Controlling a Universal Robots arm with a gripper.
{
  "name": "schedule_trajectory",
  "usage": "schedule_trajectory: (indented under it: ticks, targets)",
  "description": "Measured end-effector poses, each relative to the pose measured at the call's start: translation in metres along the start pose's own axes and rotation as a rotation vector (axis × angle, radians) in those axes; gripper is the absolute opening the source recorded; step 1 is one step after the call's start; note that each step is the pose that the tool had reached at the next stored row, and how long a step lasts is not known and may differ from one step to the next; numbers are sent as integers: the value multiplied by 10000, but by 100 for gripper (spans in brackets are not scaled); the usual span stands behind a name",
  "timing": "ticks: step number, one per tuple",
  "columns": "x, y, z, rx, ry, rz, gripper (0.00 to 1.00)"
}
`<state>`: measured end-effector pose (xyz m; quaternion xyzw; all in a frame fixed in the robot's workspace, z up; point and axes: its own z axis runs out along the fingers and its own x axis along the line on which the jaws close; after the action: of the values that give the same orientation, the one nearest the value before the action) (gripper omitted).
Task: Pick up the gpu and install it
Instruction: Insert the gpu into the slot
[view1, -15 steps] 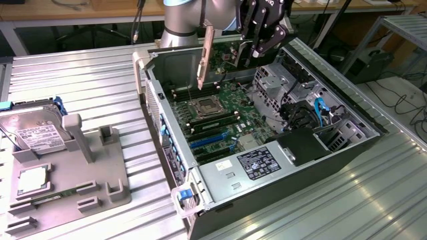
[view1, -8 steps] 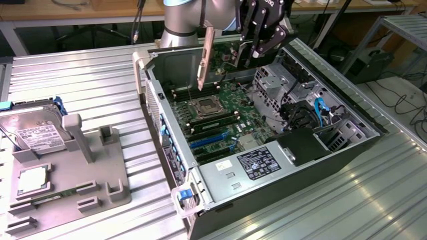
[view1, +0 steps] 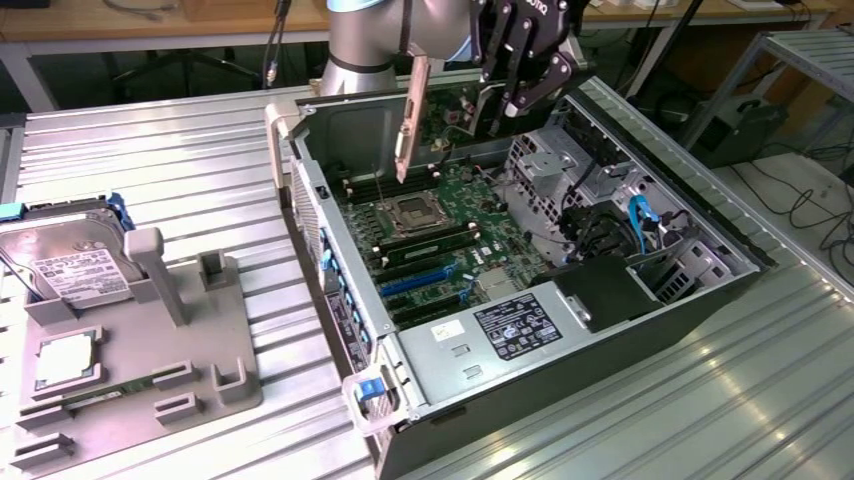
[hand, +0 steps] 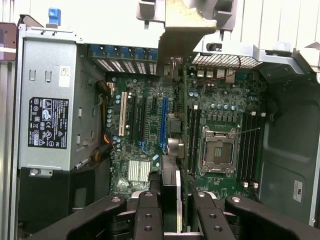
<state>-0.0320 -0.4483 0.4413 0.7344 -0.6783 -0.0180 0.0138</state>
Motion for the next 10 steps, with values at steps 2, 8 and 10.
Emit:
schedule_trajectory:
  ticks: [2,8,10]
  targets:
    - [0,0,3,0,1,-28,28]
    - [0,-1,11,-1,5,-111,28]
    - [0,-1,14,-1,6,-138,28]
